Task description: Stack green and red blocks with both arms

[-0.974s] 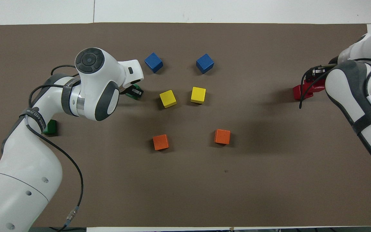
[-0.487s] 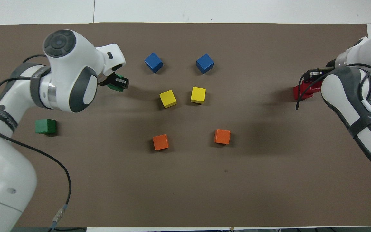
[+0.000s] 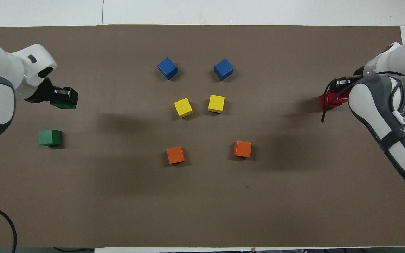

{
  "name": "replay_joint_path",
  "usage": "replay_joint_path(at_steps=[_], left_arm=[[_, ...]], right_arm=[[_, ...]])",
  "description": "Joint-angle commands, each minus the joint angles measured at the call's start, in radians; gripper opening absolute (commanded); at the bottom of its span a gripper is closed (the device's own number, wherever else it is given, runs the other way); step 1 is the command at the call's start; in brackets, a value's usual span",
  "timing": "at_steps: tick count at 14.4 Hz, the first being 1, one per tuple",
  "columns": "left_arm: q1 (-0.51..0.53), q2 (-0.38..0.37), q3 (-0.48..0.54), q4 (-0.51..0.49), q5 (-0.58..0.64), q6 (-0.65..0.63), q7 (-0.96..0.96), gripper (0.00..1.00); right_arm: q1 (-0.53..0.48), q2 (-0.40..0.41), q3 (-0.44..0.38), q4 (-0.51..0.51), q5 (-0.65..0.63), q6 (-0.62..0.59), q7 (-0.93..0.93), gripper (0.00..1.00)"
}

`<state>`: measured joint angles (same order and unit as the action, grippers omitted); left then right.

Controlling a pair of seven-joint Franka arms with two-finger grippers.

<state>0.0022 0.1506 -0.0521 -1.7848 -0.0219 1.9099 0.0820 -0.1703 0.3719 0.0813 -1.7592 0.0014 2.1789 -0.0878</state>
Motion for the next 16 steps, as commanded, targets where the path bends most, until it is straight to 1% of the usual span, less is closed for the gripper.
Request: replay_joint_path(at_steps=[1,3,5,6,8,9,13,16], left_arm=[[0.071,-0.091,-0.008,-0.109,-0.013,-0.023,0.072,0.00],[0.139,-0.121,-0.008,-0.166,-0.013,-0.002,0.152,0.00],[0.197,-0.140,-0.008,-0.223,-0.013,0.058,0.238,0.00],[0.217,-0.157,-0.008,-0.266,-0.013,0.095,0.249,0.00],[0.228,-0.183,-0.008,-0.353,-0.015,0.202,0.243,0.00],[0.228,-0.186,-0.008,-0.379,-0.015,0.248,0.237,0.00],[0.229,-0.184,-0.008,-0.426,-0.013,0.330,0.235,0.00],[0.234,-0.183,-0.008,-0.476,-0.015,0.401,0.240,0.00]], right_arm=[[-0.002,-0.036,0.005,-0.052,0.017,0.027,0.013,0.00],[-0.003,-0.036,0.005,-0.052,0.015,0.027,0.013,0.00],[-0.001,-0.036,0.005,-0.054,0.015,0.027,0.013,0.00],[-0.001,-0.038,0.005,-0.054,0.015,0.027,0.011,0.00],[-0.001,-0.038,0.005,-0.054,0.015,0.027,0.007,0.00],[-0.001,-0.038,0.005,-0.054,0.015,0.028,0.007,0.00],[-0.003,-0.042,0.005,-0.075,0.014,0.064,0.003,0.00],[-0.003,-0.042,0.005,-0.077,0.014,0.064,0.003,0.00]])
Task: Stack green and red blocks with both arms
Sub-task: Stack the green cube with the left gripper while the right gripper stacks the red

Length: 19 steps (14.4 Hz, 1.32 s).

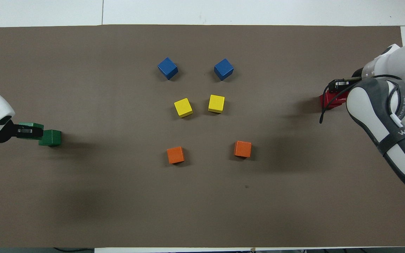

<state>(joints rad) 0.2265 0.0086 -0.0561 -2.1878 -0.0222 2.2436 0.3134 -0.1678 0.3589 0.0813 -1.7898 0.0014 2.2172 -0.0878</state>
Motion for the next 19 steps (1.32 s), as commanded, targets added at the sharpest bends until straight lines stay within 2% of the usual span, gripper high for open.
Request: replay_joint_path(at_steps=[1,3,15,18,19], left_arm=[[0.010,-0.039,-0.005,-0.096,-0.015,0.097,0.007,0.00],[0.010,-0.030,-0.005,-0.119,-0.015,0.140,0.004,0.00],[0.010,-0.033,-0.005,-0.151,-0.016,0.183,-0.042,0.00],[0.010,-0.035,-0.005,-0.153,-0.016,0.180,-0.037,0.00],[0.010,-0.035,-0.005,-0.155,-0.016,0.179,-0.033,0.06]], right_arm=[[-0.006,-0.029,0.005,-0.046,0.014,0.025,0.005,0.00],[-0.006,-0.029,0.005,-0.048,0.014,0.025,0.005,0.00],[-0.006,-0.031,0.005,-0.048,0.014,0.025,0.008,0.00],[-0.006,-0.031,0.005,-0.048,0.014,0.025,0.010,0.40],[-0.006,-0.029,0.005,-0.048,0.014,0.025,0.011,0.55]])
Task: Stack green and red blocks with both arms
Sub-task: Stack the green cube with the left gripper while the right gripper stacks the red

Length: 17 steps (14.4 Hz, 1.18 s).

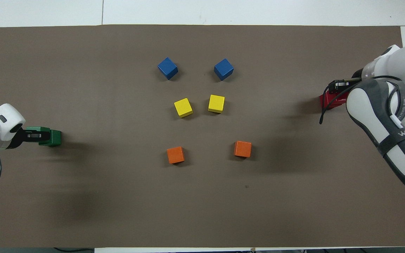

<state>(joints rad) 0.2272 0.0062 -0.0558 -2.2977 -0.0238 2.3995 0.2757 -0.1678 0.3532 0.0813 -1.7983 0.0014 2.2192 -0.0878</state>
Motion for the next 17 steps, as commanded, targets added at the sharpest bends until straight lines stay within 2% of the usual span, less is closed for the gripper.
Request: replay_joint_path(at_steps=[1,7,9,12,17], left_arm=[[0.009,-0.031,-0.006,-0.048,-0.013,0.026,0.007,0.99],[0.007,-0.026,-0.006,-0.036,-0.013,0.012,0.007,1.00],[0.007,-0.018,-0.006,0.015,-0.013,-0.044,0.007,1.00],[0.000,0.008,-0.006,0.177,-0.013,-0.210,0.011,1.00],[-0.011,-0.011,-0.012,0.279,-0.013,-0.265,-0.028,1.00]], right_arm=[[-0.006,-0.025,0.005,-0.039,0.014,0.023,0.013,0.64],[-0.006,-0.025,0.005,-0.039,0.015,0.023,0.017,0.88],[-0.006,-0.025,0.006,-0.039,0.015,0.019,0.016,1.00],[-0.006,-0.039,0.006,-0.026,0.014,-0.012,0.016,1.00],[0.008,-0.144,0.012,0.037,0.017,-0.186,0.016,1.00]])
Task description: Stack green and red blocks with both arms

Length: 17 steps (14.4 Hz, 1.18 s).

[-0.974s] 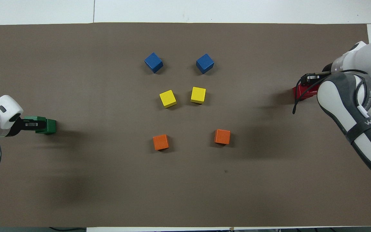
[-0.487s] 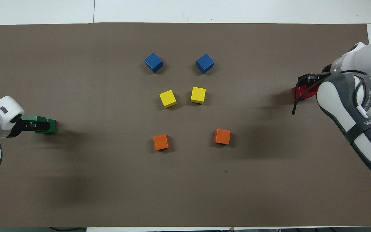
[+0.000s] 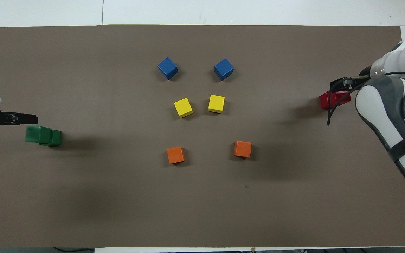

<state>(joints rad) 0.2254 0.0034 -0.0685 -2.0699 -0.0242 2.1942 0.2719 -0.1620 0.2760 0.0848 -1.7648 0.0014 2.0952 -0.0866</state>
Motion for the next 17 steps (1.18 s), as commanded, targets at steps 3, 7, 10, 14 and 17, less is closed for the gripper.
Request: replay_joint_path(at_steps=[3,7,10,14,17], left_arm=[[-0.041,0.007,-0.002,0.203,-0.011,-0.213,-0.205,1.00],[-0.060,-0.002,-0.002,0.319,-0.005,-0.390,-0.238,1.00],[-0.061,0.000,-0.008,0.388,-0.005,-0.508,-0.238,1.00],[-0.075,-0.003,-0.020,0.439,-0.010,-0.584,-0.260,1.00],[-0.075,-0.011,-0.042,0.441,-0.010,-0.594,-0.263,1.00]], right_arm=[[0.004,-0.168,0.009,0.004,0.017,-0.144,0.013,1.00],[0.002,-0.259,0.022,0.016,0.019,-0.271,0.010,1.00],[0.004,-0.232,0.023,0.111,0.017,-0.378,0.013,1.00],[0.002,-0.232,0.023,0.117,0.017,-0.417,0.011,1.00],[0.001,-0.254,0.023,0.107,0.019,-0.445,0.013,1.00]])
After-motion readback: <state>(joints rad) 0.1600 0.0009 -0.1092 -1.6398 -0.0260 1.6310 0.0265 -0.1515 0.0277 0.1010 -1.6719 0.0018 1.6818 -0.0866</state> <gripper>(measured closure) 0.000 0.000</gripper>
